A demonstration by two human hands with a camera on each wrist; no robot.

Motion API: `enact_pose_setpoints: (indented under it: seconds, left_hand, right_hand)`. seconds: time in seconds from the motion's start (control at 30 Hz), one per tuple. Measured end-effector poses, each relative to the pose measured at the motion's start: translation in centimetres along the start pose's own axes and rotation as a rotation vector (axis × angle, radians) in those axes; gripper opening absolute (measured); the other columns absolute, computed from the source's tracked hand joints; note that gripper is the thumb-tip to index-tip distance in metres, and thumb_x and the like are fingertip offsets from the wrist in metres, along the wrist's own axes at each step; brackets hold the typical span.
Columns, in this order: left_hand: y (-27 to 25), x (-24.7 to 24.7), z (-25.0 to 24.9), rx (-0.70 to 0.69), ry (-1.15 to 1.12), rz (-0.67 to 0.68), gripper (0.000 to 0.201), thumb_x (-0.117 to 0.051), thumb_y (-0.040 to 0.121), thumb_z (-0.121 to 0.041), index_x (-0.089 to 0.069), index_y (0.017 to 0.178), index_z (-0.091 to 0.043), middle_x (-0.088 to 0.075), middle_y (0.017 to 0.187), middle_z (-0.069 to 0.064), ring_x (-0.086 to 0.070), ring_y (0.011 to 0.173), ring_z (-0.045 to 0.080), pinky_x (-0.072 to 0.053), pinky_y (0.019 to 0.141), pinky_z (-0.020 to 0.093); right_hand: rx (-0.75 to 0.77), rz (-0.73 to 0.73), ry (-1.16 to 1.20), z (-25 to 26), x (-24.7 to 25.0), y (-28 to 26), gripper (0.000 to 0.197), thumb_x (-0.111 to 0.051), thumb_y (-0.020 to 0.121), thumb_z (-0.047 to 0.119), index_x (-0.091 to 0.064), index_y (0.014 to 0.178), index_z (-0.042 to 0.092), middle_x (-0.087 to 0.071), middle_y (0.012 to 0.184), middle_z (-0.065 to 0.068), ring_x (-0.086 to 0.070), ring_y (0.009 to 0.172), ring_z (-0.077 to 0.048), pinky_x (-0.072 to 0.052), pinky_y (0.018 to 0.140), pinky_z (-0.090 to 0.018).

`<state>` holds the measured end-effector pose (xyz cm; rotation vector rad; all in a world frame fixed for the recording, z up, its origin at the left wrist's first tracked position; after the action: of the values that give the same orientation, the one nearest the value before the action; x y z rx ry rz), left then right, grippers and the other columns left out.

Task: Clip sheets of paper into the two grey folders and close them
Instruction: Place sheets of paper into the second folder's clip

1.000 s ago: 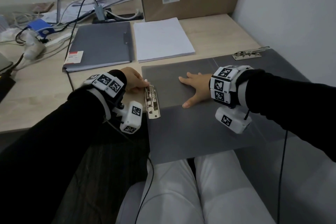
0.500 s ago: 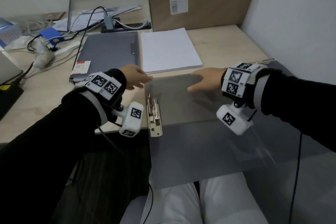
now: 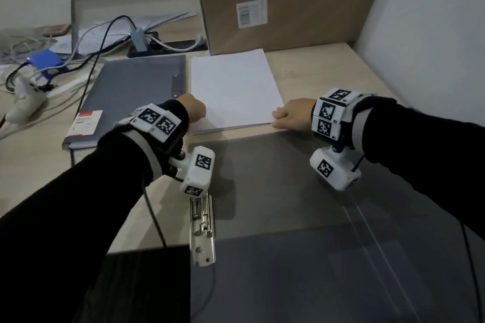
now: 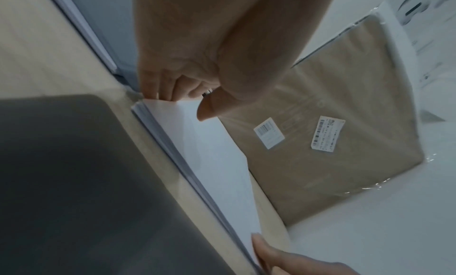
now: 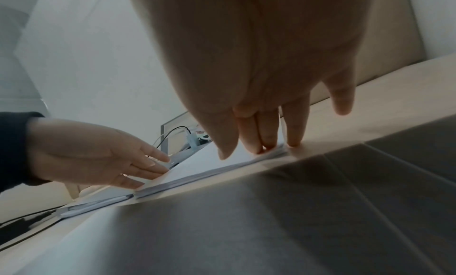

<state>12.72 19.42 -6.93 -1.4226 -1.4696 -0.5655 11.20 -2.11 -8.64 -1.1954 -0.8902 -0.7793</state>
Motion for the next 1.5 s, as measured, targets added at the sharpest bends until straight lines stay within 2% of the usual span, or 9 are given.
enact_pose_setpoints:
  seconds: [0.13,0.4,0.67,0.87,0.97,1.07,1.13,1.3,1.5]
  left_hand:
    - [1.7,0.3,2.3,0.169,-0.346,-0.015,0.044,-0.048,0.093,-0.011,-0.046,0.134,0.004,-0.050,0.138,0.021,-0.049,0.127,0.035,-0.040,0.106,0.039]
    - [3.0,1.6,2.3,0.117,-0.532,-0.074,0.042,-0.057,0.086,-0.010,-0.053,0.125,0.004,-0.057,0.105,0.012,-0.056,0.095,0.024,-0.049,0.095,0.038]
    - [0.8,-1.1,0.2,0.214,-0.875,0.196,0.010,-0.041,0.097,-0.003,-0.049,0.105,-0.004,-0.058,0.095,0.013,-0.057,0.073,0.023,-0.055,0.041,0.033]
    - [1.1,1.2,-0.4,0.014,-0.749,-0.042,0.043,-0.043,0.091,0.005,-0.043,0.134,0.003,-0.059,0.102,0.013,-0.062,0.084,0.021,-0.058,0.066,0.027]
    - [-1.0,2.4,-0.1,-0.080,-0.883,-0.086,0.038,-0.039,0.088,0.008,-0.050,0.123,-0.002,-0.058,0.111,0.015,-0.060,0.106,0.033,-0.052,0.090,0.047]
    - [-4.1,3.2,-0.2,-0.216,-1.046,-0.032,0.039,-0.038,0.094,0.005,-0.043,0.132,-0.003,-0.058,0.120,0.011,-0.060,0.098,0.026,-0.055,0.076,0.035]
    - [-6.3,2.9,-0.2,-0.311,-1.102,0.074,0.042,-0.039,0.096,0.002,-0.042,0.136,-0.009,-0.059,0.126,0.008,-0.061,0.097,0.022,-0.057,0.065,0.026]
    - [-10.6,0.8,-0.2,-0.405,-1.035,0.305,0.045,-0.044,0.093,0.005,-0.047,0.133,-0.015,-0.063,0.124,0.005,-0.065,0.103,0.022,-0.057,0.083,0.029]
    - [-13.9,0.5,-1.8,-0.429,-1.064,0.297,0.038,-0.062,0.076,-0.008,-0.062,0.114,-0.008,-0.069,0.108,0.008,-0.065,0.095,0.024,-0.055,0.083,0.031]
  right_hand:
    - [-0.014,-0.001,-0.022,0.0,0.0,0.8,0.061,-0.026,0.098,0.048,-0.046,0.138,0.006,-0.042,0.148,-0.010,-0.040,0.136,-0.028,-0.029,0.114,-0.039]
    - [-0.049,-0.017,0.008,0.1,0.1,0.8,0.067,-0.026,0.096,0.054,-0.043,0.140,0.006,-0.043,0.148,-0.010,-0.040,0.136,-0.028,-0.030,0.113,-0.038]
    - [-0.041,-0.002,0.004,0.4,-0.1,0.7,0.062,-0.026,0.099,0.047,-0.042,0.140,0.004,-0.043,0.147,-0.011,-0.041,0.135,-0.029,-0.030,0.113,-0.038]
    - [-0.066,-0.133,0.326,-1.2,1.3,0.6,0.040,-0.041,0.096,0.036,-0.049,0.066,0.010,-0.055,0.079,-0.011,-0.050,0.087,-0.025,-0.034,0.076,-0.027]
    - [-0.066,-0.319,0.566,-3.1,4.1,-0.6,0.040,-0.054,0.092,0.035,-0.064,0.112,0.002,-0.064,0.118,-0.014,-0.058,0.111,-0.029,-0.042,0.092,-0.028]
    - [-0.087,-0.314,1.027,-4.5,5.3,-2.5,0.073,-0.068,0.082,0.038,-0.038,0.141,0.007,-0.056,0.131,-0.004,-0.058,0.115,-0.023,-0.047,0.100,-0.038]
    - [0.017,-0.220,1.306,-3.8,5.9,-3.8,0.059,-0.066,0.085,0.029,-0.045,0.136,0.008,-0.064,0.120,-0.003,-0.064,0.101,-0.018,-0.052,0.091,-0.033]
    - [0.198,-0.246,1.576,-3.1,7.7,-8.3,0.029,-0.048,0.095,0.004,-0.056,0.123,0.005,-0.068,0.108,-0.008,-0.073,0.078,-0.014,-0.061,0.067,-0.028]
    - [0.306,-0.435,1.542,-2.7,5.8,-12.9,0.021,-0.050,0.092,-0.001,-0.063,0.106,0.010,-0.075,0.087,0.003,-0.073,0.076,-0.011,-0.060,0.077,-0.029]
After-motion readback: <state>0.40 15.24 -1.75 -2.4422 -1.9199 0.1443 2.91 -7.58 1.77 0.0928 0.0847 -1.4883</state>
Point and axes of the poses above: each hand's wrist, its own y-axis towards the middle knuckle, its own x-axis out of the back of the hand, z = x × y, the point moved 9 cm from there along y, towards the middle knuckle
